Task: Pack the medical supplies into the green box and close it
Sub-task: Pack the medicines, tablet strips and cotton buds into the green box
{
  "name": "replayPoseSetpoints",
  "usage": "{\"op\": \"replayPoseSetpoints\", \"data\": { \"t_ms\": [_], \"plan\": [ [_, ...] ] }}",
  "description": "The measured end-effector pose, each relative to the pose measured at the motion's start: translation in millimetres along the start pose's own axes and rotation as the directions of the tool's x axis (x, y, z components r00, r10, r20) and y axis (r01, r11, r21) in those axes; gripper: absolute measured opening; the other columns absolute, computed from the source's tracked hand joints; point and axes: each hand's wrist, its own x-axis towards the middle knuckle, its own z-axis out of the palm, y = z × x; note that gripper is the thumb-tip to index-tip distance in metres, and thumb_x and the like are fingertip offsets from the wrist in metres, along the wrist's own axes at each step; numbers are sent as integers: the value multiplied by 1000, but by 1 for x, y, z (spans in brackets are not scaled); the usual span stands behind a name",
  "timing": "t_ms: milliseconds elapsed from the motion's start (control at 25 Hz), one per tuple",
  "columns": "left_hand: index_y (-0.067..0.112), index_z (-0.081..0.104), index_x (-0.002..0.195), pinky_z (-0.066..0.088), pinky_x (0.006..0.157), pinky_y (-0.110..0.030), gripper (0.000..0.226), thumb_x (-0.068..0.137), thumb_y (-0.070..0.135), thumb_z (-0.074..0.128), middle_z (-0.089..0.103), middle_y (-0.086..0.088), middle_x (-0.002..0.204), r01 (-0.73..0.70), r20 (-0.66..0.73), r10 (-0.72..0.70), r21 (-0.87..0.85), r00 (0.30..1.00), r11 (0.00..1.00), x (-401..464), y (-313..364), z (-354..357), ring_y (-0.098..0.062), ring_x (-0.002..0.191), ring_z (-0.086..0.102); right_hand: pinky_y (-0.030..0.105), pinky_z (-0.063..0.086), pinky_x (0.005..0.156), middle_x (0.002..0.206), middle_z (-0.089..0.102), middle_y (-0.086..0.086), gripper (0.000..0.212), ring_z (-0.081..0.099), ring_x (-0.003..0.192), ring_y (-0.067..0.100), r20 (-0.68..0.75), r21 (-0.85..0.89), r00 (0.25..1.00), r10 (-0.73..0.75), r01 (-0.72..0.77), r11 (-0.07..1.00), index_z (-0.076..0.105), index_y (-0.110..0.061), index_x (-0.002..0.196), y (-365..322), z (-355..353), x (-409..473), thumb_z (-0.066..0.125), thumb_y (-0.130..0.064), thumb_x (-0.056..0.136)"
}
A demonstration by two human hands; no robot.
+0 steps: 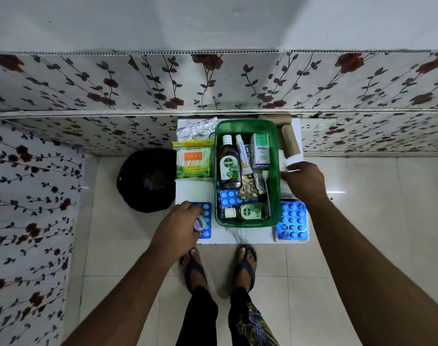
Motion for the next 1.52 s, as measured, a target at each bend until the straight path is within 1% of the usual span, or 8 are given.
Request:
{"op": "replayPoseSetpoints", "data": {
  "t_ms": [120, 320, 480, 680, 840, 1000, 1120, 1520],
  "plan": [
    [20, 63, 117, 53, 77, -35, 47, 70, 18, 71, 61, -2, 107, 4, -54, -5, -22, 998, 1000, -6, 7, -12, -25, 102, 59, 27, 44, 77, 100, 73, 11, 29, 65, 90, 27, 5, 41, 1000, 7, -7, 999, 74, -10, 100, 4, 3, 1, 81, -22, 74],
    [17, 65, 114, 52, 77, -28, 41, 74, 15, 74, 65, 4, 101, -152, -469, 11, -265, 883, 952, -14, 56, -73, -14, 88, 62, 41, 57, 80, 81, 72, 5, 24, 67, 75, 28, -13, 132, 1000, -17, 19, 991, 74, -11, 94, 7, -20, -13, 79, -20, 73],
    [14, 63, 121, 53, 82, -36, 43, 79, 18, 70, 65, -5, 113, -241, -215, 230, -25, 949, 970, 39, 113, -75, -25, 100, 61, 47, 58, 80, 78, 70, -3, 16, 70, 79, 27, -109, 193, 990, -89, 108, 975, 68, -22, 88, -3, -46, -35, 76, -16, 75],
    [10, 65, 109, 53, 71, -35, 34, 76, 7, 69, 64, -8, 103, -228, -53, 240, 175, 969, 958, 83, 125, -41, -29, 93, 64, 49, 58, 79, 77, 69, -4, 21, 70, 79, 24, -95, 306, 992, -87, 112, 946, 66, -23, 89, -16, -53, -42, 78, -16, 74],
    [12, 63, 121, 53, 84, -34, 40, 83, 21, 70, 65, -6, 114, -255, -190, 257, 36, 948, 966, 71, 117, -62, -23, 100, 63, 46, 60, 79, 81, 71, -3, 24, 72, 79, 22, -56, 380, 992, -111, 124, 917, 65, -25, 91, -33, -48, -52, 80, -20, 72],
    [15, 70, 103, 52, 75, -22, 18, 86, 16, 66, 69, 0, 102, -141, -484, -17, -289, 875, 947, 37, 64, -96, -9, 86, 64, 38, 59, 79, 93, 74, 1, 29, 71, 82, 20, 74, 276, 979, -188, 161, 948, 67, -19, 107, -71, -5, -77, 76, -18, 80],
    [15, 71, 99, 50, 70, -19, 18, 83, 8, 66, 70, -1, 98, -6, -397, -143, -352, 907, 936, 31, 33, -80, -10, 83, 66, 36, 56, 82, 101, 75, 5, 34, 70, 89, 23, 63, 183, 976, -207, 193, 964, 65, -14, 114, -82, 29, -68, 73, -18, 81],
    [15, 71, 102, 46, 71, -21, 19, 84, 10, 67, 69, 0, 97, 67, -286, -192, -394, 939, 917, 29, -9, -47, -12, 81, 65, 27, 48, 72, 100, 75, 9, 29, 69, 91, 29, 54, -110, 944, -326, 330, 938, 70, -10, 109, -100, 54, -50, 67, -27, 85]
  ]
}}
